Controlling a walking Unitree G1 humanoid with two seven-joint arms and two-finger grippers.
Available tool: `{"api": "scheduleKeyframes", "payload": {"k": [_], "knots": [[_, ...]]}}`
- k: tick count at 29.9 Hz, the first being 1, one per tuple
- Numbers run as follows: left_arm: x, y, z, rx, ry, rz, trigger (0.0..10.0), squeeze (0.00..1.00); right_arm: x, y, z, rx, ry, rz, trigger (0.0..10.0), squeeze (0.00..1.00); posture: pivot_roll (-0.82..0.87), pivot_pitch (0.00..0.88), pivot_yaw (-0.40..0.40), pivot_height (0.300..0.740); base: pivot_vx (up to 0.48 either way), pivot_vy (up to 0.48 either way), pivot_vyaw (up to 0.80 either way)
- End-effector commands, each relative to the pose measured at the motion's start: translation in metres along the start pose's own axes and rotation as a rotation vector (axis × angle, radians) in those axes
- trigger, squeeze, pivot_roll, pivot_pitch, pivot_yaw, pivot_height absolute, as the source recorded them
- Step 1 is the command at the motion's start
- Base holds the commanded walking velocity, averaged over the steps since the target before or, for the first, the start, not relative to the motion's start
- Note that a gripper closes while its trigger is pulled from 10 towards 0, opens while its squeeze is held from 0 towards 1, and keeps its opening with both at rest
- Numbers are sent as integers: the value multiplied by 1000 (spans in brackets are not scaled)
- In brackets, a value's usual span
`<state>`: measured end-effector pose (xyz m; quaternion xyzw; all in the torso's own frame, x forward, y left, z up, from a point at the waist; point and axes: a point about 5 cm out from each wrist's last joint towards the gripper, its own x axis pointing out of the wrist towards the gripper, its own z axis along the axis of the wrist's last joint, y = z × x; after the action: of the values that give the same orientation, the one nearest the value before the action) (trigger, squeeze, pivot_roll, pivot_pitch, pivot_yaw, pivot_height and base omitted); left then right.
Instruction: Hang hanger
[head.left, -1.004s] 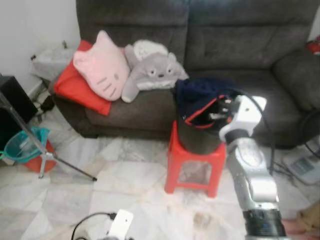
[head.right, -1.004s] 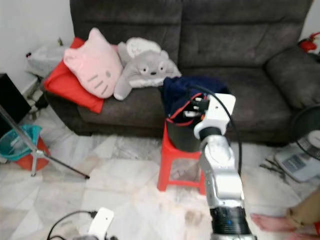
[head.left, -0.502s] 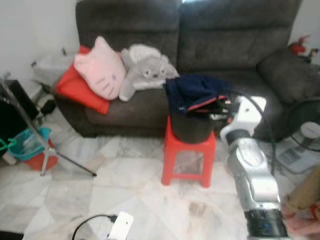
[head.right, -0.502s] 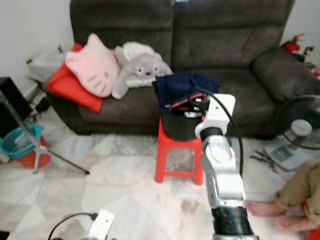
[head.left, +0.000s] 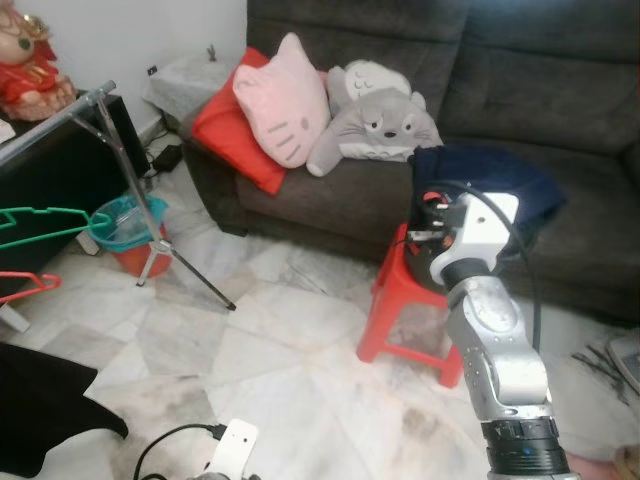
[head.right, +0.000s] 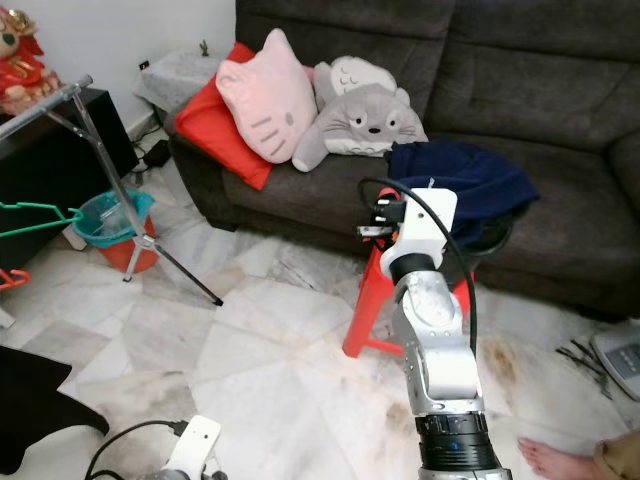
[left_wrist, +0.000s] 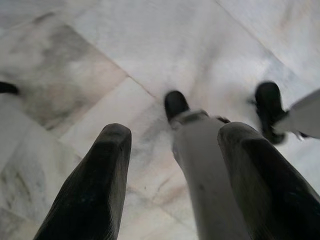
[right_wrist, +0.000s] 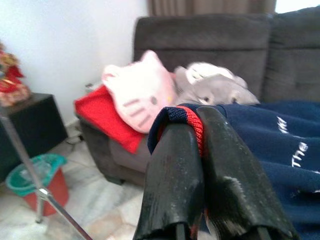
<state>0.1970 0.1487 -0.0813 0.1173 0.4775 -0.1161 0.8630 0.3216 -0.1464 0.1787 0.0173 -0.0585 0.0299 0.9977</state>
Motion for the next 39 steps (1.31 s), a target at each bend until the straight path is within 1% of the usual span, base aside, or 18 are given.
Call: {"api": "scheduleKeyframes", "payload": {"k": [1, 17, 26, 31, 33, 39], "knots": [[0, -4, -5, -16, 21, -9, 10000, 0, 0, -1, -1, -17, 8, 6, 10000, 0, -46, 22, -4, 740, 0, 0, 800], [0, -4, -5, -22, 18, -7, 10000, 0, -1, -3, -5, -30, 26, 22, 10000, 0, -45, 22, -4, 740, 0, 0, 800], [0, -4, -5, -23, 20, -7, 10000, 0, -1, -3, -10, -42, 49, 58, 10000, 0, -44, 22, -5, 740, 0, 0, 800], [0, -4, -5, -23, 20, -7, 10000, 0, -1, -3, -13, -52, 70, 98, 10000, 0, -43, 21, -5, 740, 0, 0, 800], [0, -4, -5, -22, 21, -8, 10000, 0, -2, -3, -17, -63, 95, 127, 10000, 0, -43, 20, -4, 740, 0, 0, 800], [0, -4, -6, -21, 22, -8, 10000, 0, -4, -4, -24, -58, 128, 147, 10000, 0, -43, 12, -1, 740, 0, 0, 800]]}}
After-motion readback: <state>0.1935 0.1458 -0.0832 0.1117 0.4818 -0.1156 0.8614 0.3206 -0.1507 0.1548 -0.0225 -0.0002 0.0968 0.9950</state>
